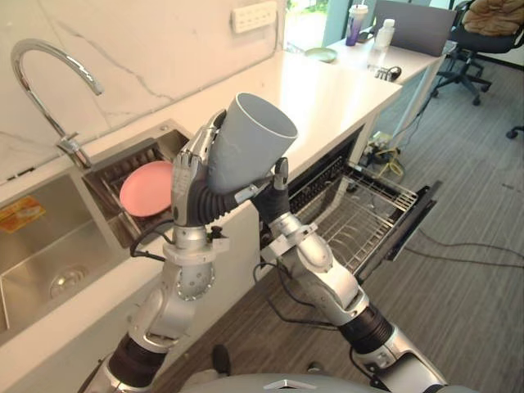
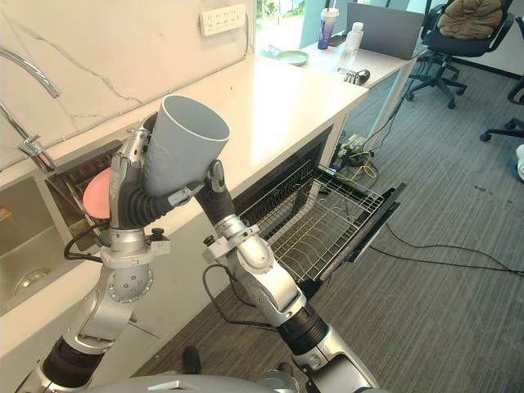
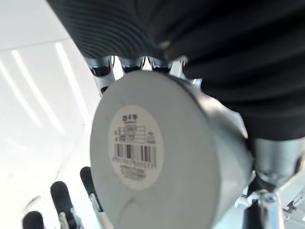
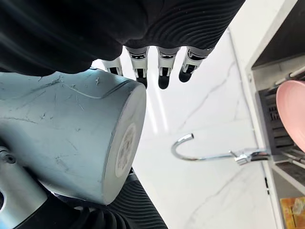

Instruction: Walk over to the sink, pick up the cup, carry it to the dishwasher, place the cup inside the dishwasher, then close the dishwasher door

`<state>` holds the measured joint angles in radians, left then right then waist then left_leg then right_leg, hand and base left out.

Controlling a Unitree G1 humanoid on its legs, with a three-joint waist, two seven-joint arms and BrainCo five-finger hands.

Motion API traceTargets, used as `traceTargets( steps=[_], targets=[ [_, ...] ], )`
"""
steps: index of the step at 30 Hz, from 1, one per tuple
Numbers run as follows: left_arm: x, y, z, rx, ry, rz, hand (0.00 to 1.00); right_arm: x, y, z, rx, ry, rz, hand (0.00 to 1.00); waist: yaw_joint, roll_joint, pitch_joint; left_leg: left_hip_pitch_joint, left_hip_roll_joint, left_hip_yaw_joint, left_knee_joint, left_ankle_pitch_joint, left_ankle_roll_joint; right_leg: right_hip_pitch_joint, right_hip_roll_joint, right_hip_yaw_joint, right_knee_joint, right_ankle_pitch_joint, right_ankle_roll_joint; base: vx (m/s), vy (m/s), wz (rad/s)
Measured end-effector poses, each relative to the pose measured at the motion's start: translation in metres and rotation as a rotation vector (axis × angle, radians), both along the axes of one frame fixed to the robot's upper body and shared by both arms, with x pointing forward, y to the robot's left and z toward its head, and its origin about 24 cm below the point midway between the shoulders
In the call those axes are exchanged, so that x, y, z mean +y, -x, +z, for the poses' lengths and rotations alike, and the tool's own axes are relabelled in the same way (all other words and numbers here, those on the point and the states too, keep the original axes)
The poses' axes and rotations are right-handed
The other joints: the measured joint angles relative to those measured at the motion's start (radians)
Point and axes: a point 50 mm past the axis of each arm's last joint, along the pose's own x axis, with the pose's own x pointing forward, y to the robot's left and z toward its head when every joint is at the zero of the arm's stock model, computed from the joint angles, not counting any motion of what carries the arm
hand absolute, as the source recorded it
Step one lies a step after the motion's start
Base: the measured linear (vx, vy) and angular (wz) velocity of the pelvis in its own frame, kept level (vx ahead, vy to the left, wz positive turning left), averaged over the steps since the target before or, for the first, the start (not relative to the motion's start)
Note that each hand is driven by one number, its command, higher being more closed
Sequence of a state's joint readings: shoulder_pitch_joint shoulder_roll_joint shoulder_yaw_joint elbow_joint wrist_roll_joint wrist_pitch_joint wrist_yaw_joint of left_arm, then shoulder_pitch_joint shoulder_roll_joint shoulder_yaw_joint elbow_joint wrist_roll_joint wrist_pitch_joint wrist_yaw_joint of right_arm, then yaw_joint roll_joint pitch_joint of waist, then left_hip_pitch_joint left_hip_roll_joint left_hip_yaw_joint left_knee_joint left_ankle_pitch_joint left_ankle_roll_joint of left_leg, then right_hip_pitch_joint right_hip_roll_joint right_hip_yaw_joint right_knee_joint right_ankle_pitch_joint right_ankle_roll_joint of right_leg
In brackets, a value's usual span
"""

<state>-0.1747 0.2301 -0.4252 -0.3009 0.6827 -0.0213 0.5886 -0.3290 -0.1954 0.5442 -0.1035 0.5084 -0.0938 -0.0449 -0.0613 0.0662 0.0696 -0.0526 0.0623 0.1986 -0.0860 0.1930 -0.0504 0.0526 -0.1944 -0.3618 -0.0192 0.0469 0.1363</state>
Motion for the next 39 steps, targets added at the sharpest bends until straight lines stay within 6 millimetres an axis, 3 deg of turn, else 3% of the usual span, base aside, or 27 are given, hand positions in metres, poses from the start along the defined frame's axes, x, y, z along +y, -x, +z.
traceTargets(
  steps=[3,6,14,32,39],
  targets=[
    [-0.011,-0.032,-0.045,0.081,-0.107,0.060,1.00,-0.005,-0.015,-0.047,0.186,0.078,-0.066,0.00,0.003,-0.005,0.001,0.000,0.007,0.013,0.000,0.000,-0.001,-0.007,0.006,0.022,-0.004,0.007,-0.010,-0.02,-0.011,-0.15],
    [-0.015,-0.035,-0.066,0.066,-0.108,0.118,1.00,-0.006,-0.016,-0.060,0.252,0.083,-0.066,0.00,-0.013,-0.013,0.003,0.000,0.018,0.029,0.000,-0.001,-0.001,-0.014,0.014,0.031,-0.011,0.019,-0.022,-0.01,-0.030,-0.19],
    [-0.018,-0.032,-0.069,0.021,-0.043,0.135,1.00,-0.008,-0.020,-0.052,0.219,0.049,-0.044,0.00,0.007,-0.016,0.001,0.004,0.036,0.000,0.000,0.002,-0.008,0.018,0.042,0.015,-0.044,0.025,-0.030,0.01,-0.042,0.06],
    [-0.017,-0.030,-0.070,0.022,-0.039,0.146,1.00,-0.011,-0.024,-0.042,0.229,0.044,-0.030,0.00,0.027,-0.022,0.006,0.022,0.037,-0.005,0.000,-0.004,-0.015,0.038,0.045,0.018,-0.054,0.022,-0.022,0.00,-0.001,0.00],
    [-0.016,-0.028,-0.075,0.038,-0.041,0.152,1.00,-0.020,-0.026,-0.036,0.102,0.203,-0.089,0.00,0.029,-0.028,0.011,0.021,0.037,-0.004,0.000,-0.008,-0.018,0.038,0.047,0.018,-0.059,0.022,-0.023,0.00,0.000,0.00]
  ],
)
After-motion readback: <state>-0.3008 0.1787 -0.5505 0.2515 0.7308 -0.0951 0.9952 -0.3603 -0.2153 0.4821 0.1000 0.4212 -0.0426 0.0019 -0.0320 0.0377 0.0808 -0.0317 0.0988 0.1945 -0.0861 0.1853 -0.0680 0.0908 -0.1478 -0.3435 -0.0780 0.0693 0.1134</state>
